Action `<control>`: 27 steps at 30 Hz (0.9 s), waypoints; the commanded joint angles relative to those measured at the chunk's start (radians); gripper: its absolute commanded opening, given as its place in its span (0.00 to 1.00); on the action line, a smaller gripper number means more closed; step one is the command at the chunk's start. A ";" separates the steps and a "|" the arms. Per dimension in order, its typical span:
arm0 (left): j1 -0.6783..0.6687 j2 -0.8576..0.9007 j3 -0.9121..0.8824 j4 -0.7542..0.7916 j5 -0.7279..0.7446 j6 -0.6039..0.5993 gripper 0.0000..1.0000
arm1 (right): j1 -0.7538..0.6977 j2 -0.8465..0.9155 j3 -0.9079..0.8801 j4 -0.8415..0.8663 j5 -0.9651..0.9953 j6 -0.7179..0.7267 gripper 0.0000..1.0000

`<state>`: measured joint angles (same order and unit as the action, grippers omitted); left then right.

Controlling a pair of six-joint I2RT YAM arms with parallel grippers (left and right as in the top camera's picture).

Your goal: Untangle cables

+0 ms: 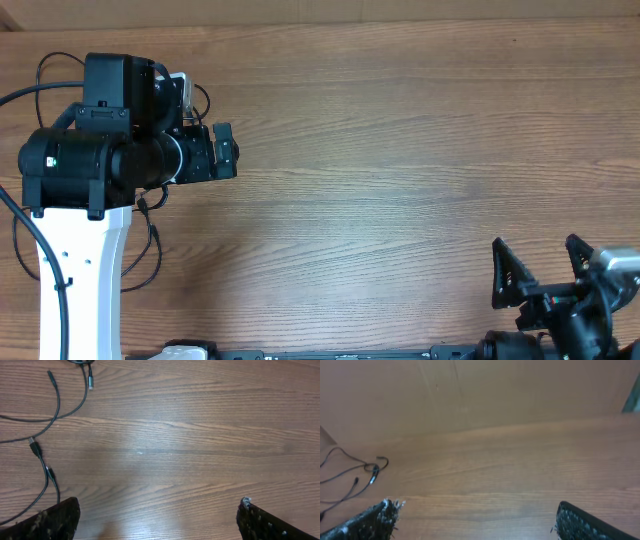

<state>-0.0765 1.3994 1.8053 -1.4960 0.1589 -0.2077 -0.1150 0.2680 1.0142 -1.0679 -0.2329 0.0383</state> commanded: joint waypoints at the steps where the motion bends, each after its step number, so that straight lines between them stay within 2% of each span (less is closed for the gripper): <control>1: 0.004 0.007 0.010 0.004 -0.009 -0.010 1.00 | 0.007 -0.103 -0.085 0.069 -0.052 -0.025 1.00; 3: 0.004 0.007 0.010 0.004 -0.010 -0.010 1.00 | 0.008 -0.187 -0.192 0.171 -0.153 -0.079 1.00; 6: 0.004 0.007 0.010 0.004 -0.010 -0.010 1.00 | 0.008 -0.246 -0.321 0.259 -0.212 -0.080 1.00; 10: 0.004 0.007 0.010 0.004 -0.010 -0.010 1.00 | 0.011 -0.264 -0.485 0.472 -0.249 -0.080 1.00; 14: 0.004 0.007 0.010 0.004 -0.010 -0.010 1.00 | 0.036 -0.265 -0.614 0.715 -0.232 -0.081 1.00; 17: 0.004 0.007 0.010 0.004 -0.010 -0.010 1.00 | 0.060 -0.265 -0.696 0.834 -0.175 -0.081 1.00; 27: 0.004 0.007 0.010 0.004 -0.010 -0.010 1.00 | 0.099 -0.265 -0.894 1.051 -0.078 -0.077 1.00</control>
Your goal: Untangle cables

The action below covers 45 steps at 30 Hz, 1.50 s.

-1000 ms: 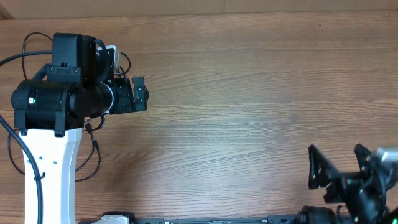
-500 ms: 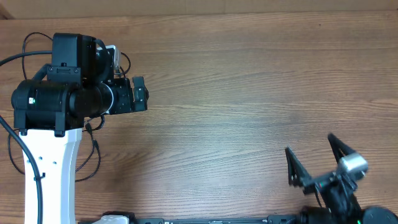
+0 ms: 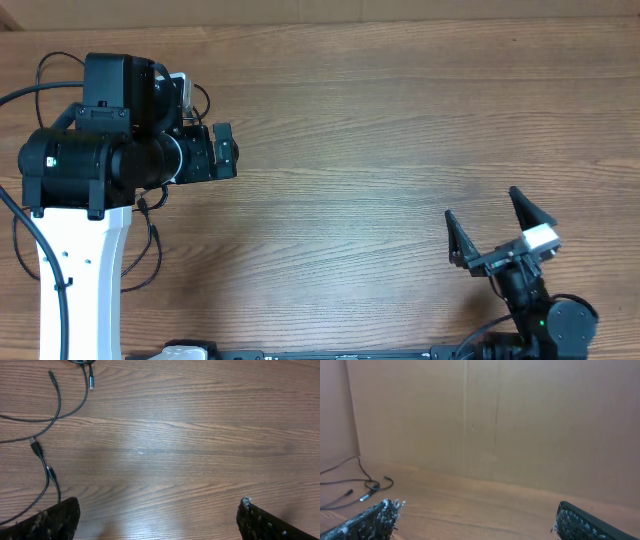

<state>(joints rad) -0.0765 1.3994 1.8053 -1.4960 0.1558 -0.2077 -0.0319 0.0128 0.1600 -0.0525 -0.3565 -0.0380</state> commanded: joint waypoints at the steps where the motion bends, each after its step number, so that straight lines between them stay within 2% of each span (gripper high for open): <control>1: 0.004 0.007 0.010 0.004 -0.006 -0.010 1.00 | 0.022 -0.010 -0.055 0.056 0.061 0.008 1.00; 12: 0.004 0.007 0.010 0.004 -0.006 -0.010 1.00 | 0.056 -0.010 -0.155 0.145 0.141 0.010 1.00; 22: 0.004 0.007 0.010 0.004 -0.006 -0.010 1.00 | 0.057 -0.010 -0.153 -0.018 0.158 0.010 1.00; 45: 0.004 0.007 0.010 0.004 -0.006 -0.010 1.00 | 0.061 -0.011 -0.151 -0.036 0.347 0.006 1.00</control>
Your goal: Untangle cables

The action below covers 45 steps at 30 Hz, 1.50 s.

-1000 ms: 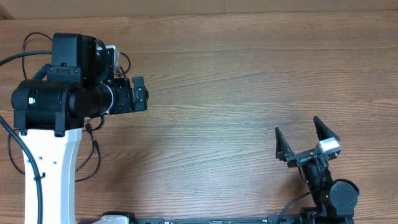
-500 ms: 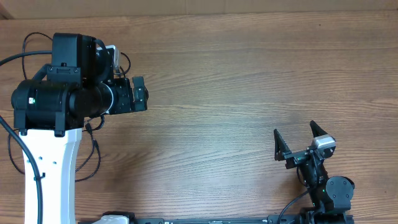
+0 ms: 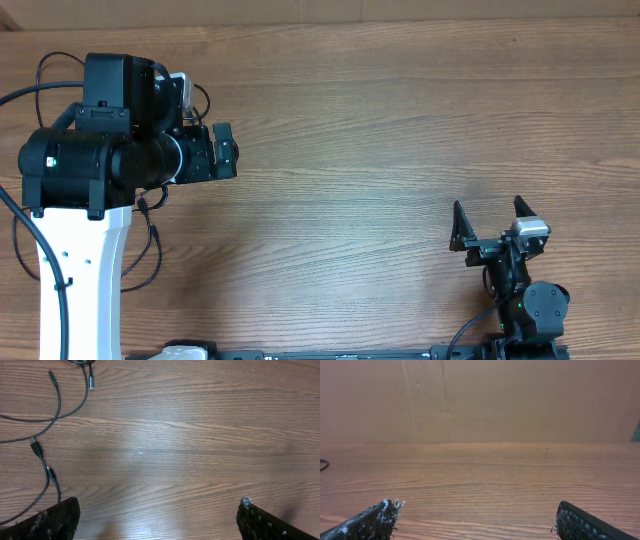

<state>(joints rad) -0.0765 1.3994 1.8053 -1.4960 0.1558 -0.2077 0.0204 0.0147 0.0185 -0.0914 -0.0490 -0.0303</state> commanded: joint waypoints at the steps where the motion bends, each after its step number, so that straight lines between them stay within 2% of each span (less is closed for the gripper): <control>1: 0.004 0.007 0.010 0.004 -0.006 -0.010 1.00 | 0.014 -0.013 -0.010 0.002 0.040 -0.002 1.00; 45: 0.004 0.007 0.010 0.004 -0.006 -0.010 1.00 | 0.001 -0.012 -0.010 0.006 0.037 -0.004 1.00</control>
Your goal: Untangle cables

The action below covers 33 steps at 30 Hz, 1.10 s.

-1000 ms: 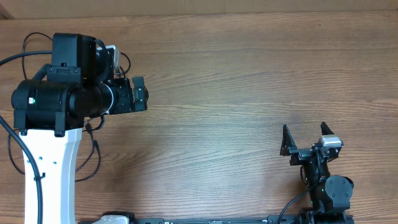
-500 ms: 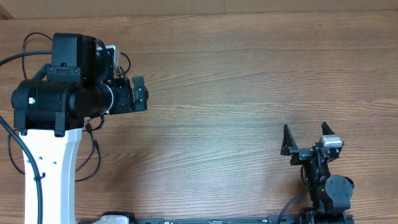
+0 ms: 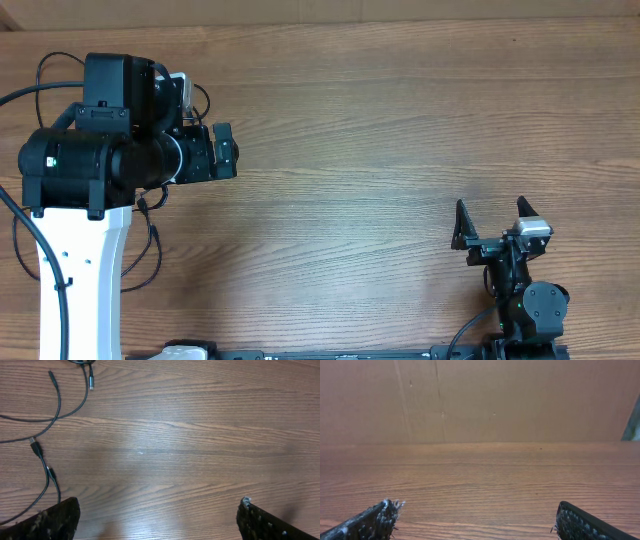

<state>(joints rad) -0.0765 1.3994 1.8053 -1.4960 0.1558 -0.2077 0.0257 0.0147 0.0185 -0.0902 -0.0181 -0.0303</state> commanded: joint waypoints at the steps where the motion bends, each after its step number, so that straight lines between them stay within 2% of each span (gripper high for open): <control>1: 0.004 0.007 0.010 0.004 -0.006 -0.010 1.00 | -0.005 -0.012 -0.010 0.005 0.006 -0.004 1.00; 25: 0.004 0.066 0.010 0.004 -0.007 -0.010 1.00 | -0.005 -0.012 -0.010 0.005 0.006 -0.004 1.00; 33: 0.004 0.062 0.010 -0.024 -0.051 0.005 1.00 | -0.005 -0.012 -0.010 0.005 0.006 -0.004 1.00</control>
<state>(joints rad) -0.0765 1.4647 1.8053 -1.5021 0.1291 -0.2070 0.0261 0.0147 0.0185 -0.0910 -0.0181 -0.0303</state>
